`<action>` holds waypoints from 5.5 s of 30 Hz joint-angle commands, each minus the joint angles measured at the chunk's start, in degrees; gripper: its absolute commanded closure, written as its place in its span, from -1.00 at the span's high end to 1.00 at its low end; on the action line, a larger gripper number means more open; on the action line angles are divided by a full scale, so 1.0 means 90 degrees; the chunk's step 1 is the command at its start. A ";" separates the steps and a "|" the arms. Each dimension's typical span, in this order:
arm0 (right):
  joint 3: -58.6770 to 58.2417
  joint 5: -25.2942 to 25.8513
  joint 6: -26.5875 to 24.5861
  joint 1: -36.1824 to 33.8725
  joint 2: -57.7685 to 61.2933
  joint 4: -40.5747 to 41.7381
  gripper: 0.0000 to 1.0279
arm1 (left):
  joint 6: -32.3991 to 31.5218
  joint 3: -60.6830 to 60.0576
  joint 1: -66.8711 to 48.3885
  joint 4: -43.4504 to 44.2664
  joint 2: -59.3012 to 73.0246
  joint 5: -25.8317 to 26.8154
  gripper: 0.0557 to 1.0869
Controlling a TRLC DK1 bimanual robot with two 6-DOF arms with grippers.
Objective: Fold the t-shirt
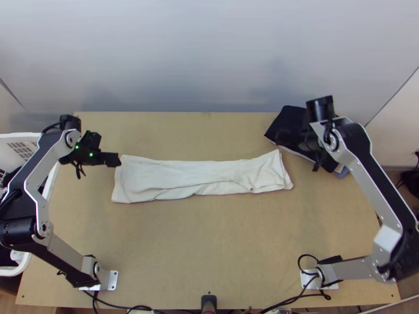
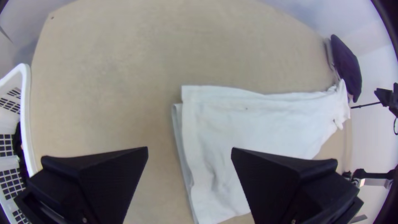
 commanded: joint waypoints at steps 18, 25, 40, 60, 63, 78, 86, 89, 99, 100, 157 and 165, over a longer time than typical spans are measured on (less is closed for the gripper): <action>0.0111 -0.4181 0.0879 -0.1396 -0.0907 -0.1146 0.93 | 0.0516 -0.1367 0.0409 0.0726 0.0482 0.1762 0.90; 0.0004 -0.4181 0.0927 -0.1357 -0.1044 -0.1146 0.93 | 0.0165 -0.1367 -0.0089 0.0912 0.0638 0.1791 0.90; 0.0472 -0.4171 0.1035 -0.1454 -0.1190 -0.1312 0.93 | -0.0714 -0.1328 -0.1290 0.1400 0.0648 0.1781 -0.93; -0.0006 -0.4171 0.0840 -0.1630 -0.1230 -0.1322 0.93 | 0.1034 0.1104 0.1874 -0.1979 0.0560 0.1127 -0.93; -0.0065 -0.4171 0.0840 -0.1630 -0.1230 -0.1293 0.93 | 0.0497 0.1153 0.0829 -0.2360 -0.0182 0.1137 -0.93; -0.0153 -0.4181 0.0781 -0.1630 -0.1181 -0.1068 0.93 | -0.1788 0.2823 -0.3468 -0.2125 0.0550 0.1137 -0.93; -0.0211 -0.4181 0.0840 -0.1503 -0.1239 -0.1058 0.93 | -0.2267 0.3672 -0.3849 -0.1764 0.1927 0.1029 -0.93; -0.0260 -0.4181 0.0840 -0.1454 -0.1288 -0.1058 0.93 | -0.2384 0.3955 -0.3947 -0.1608 0.2298 0.0883 -0.93; -0.0475 -0.4171 0.0840 -0.1366 -0.1317 -0.1049 0.93 | -0.2658 0.4912 -0.4513 -0.1647 0.2914 0.0873 -0.93; -0.0485 -0.4171 0.0840 -0.1357 -0.1298 -0.1039 0.93 | -0.2667 0.5000 -0.4591 -0.1656 0.2963 0.0873 -0.93; -0.0211 -0.3917 0.0791 0.1593 0.3780 0.3199 0.93 | -0.3107 0.5108 -0.3908 -0.1363 0.1322 -0.0094 0.91; 0.0384 -0.3956 0.0840 0.1612 0.3907 0.2946 0.23 | -0.3165 0.4961 -0.3839 -0.1363 0.1195 -0.0192 0.91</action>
